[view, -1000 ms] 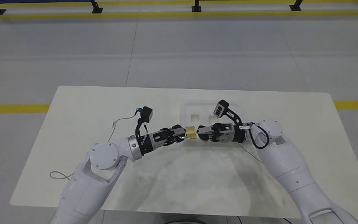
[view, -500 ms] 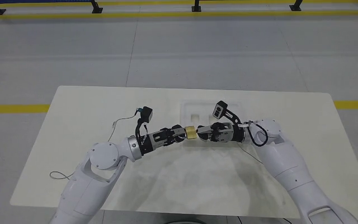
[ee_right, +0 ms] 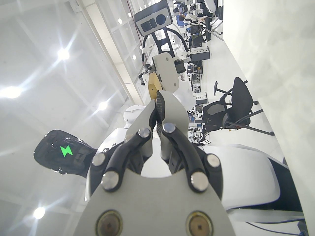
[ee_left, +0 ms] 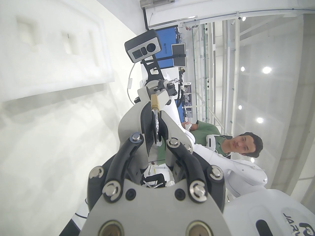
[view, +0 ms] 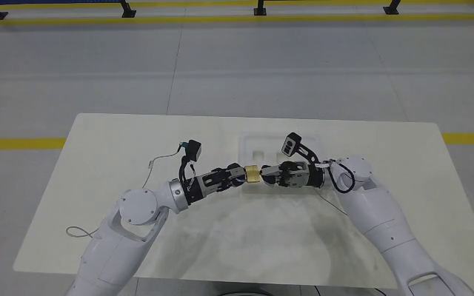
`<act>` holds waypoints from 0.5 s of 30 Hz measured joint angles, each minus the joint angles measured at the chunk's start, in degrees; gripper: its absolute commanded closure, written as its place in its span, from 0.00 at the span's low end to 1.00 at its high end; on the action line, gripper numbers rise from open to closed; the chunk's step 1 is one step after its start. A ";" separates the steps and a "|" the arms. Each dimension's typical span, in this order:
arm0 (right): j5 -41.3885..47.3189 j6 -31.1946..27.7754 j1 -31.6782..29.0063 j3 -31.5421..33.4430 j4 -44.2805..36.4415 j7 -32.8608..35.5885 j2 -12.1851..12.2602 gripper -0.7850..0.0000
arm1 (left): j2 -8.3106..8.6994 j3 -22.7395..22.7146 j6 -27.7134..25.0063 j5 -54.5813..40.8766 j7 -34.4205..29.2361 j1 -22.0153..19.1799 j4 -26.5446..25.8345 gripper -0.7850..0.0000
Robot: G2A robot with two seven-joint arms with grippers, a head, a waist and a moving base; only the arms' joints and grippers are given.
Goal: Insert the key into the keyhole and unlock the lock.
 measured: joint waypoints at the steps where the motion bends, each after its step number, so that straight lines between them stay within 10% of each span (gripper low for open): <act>1: 0.19 0.20 -0.02 0.00 0.01 -0.02 -0.01 1.00 | 0.02 0.00 -0.17 0.18 -0.12 -0.05 0.01 1.00; 15: 2.30 4.38 0.23 -0.55 0.70 -0.52 -0.33 1.00 | 0.38 -0.28 -1.55 1.25 -1.36 -0.18 0.22 1.00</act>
